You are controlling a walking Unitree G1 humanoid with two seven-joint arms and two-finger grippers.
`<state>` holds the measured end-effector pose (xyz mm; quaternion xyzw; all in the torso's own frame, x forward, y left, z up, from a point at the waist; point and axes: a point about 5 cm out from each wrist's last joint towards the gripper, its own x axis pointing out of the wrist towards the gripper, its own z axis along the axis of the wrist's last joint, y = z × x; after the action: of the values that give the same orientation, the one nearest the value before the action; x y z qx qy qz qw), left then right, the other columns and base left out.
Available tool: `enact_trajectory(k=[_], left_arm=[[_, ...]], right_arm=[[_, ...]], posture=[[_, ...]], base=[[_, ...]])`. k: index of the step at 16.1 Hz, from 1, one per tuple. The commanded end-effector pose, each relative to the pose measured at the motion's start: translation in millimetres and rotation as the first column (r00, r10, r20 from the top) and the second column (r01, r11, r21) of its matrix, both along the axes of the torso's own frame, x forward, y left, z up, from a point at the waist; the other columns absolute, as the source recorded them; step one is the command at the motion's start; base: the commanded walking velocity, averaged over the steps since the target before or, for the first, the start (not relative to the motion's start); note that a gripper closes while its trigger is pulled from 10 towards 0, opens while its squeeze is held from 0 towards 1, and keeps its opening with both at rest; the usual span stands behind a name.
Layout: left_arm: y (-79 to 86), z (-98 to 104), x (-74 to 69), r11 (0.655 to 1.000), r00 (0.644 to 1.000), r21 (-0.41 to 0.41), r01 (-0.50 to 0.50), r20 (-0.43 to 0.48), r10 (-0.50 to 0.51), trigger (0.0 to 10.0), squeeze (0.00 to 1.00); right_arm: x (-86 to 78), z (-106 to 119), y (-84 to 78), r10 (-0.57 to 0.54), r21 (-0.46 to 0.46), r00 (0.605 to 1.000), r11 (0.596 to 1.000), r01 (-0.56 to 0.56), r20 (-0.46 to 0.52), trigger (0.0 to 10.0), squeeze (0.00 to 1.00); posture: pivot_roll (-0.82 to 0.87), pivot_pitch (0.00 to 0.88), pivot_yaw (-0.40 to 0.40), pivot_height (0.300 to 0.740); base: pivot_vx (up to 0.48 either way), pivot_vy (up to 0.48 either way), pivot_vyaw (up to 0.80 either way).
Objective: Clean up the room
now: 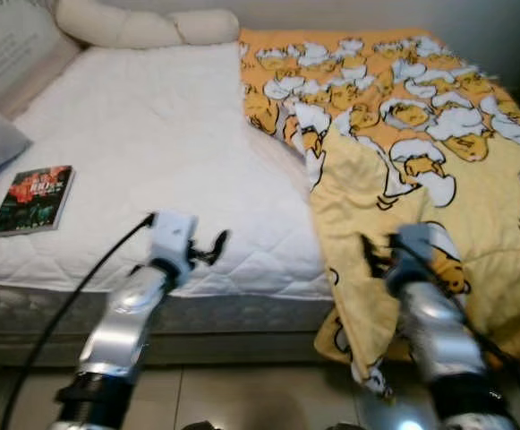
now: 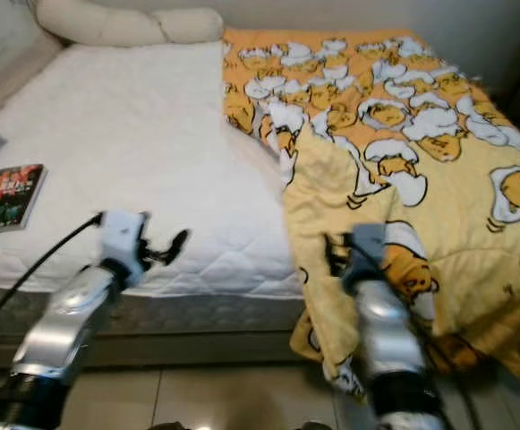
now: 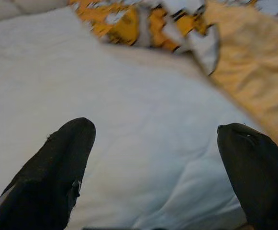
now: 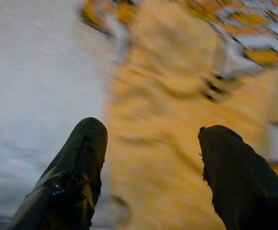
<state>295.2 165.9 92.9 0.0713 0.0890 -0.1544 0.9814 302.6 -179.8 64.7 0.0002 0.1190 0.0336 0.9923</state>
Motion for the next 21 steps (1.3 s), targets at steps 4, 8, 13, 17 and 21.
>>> enact_trajectory(k=[4, 8, 13, 17, 21], left_arm=[[-0.5, 7, 6.5, 1.000, 0.999, -0.007, -0.024, 0.041, 0.024, 10.0, 0.03], [0.8, 6, 6.5, 0.999, 0.999, -0.028, -0.027, 0.036, 0.028, 10.0, 0.04], [2.9, 5, 7.1, 0.999, 0.999, -0.024, -0.034, 0.032, 0.034, 10.0, 0.04], [3.6, 5, 7.5, 0.999, 0.999, -0.027, -0.036, 0.028, 0.037, 10.0, 0.04], [5.1, 4, 7.5, 0.998, 0.999, -0.034, -0.045, 0.022, 0.045, 10.0, 0.04]], right_arm=[[5.0, 8, -5.4, -0.022, -0.021, 0.999, 1.000, 0.022, 0.030, 10.0, 0.00], [4.3, 8, -0.6, 0.006, -0.035, 1.000, 0.999, -0.005, 0.031, 10.0, 0.00], [4.5, 6, 0.7, 0.016, -0.039, 1.000, 0.999, -0.015, 0.018, 10.0, 0.00], [4.5, 5, 2.5, 0.029, -0.036, 0.999, 0.999, -0.029, 0.012, 10.0, 0.00], [3.9, 5, 8.3, 0.091, -0.077, 0.996, 0.993, -0.090, 0.006, 10.0, 0.00]], posture=[[-0.03, 0.000, 0.039, 0.740], [-0.03, 0.000, 0.037, 0.740], [-0.03, 0.000, 0.040, 0.740], [-0.03, 0.000, 0.040, 0.740], [-0.03, 0.000, 0.041, 0.740]], base=[[0.000, 0.000, 0.00], [0.000, 0.000, 0.00], [0.000, 0.000, 0.00], [0.262, 0.000, 0.00], [0.304, 0.000, 0.00]])
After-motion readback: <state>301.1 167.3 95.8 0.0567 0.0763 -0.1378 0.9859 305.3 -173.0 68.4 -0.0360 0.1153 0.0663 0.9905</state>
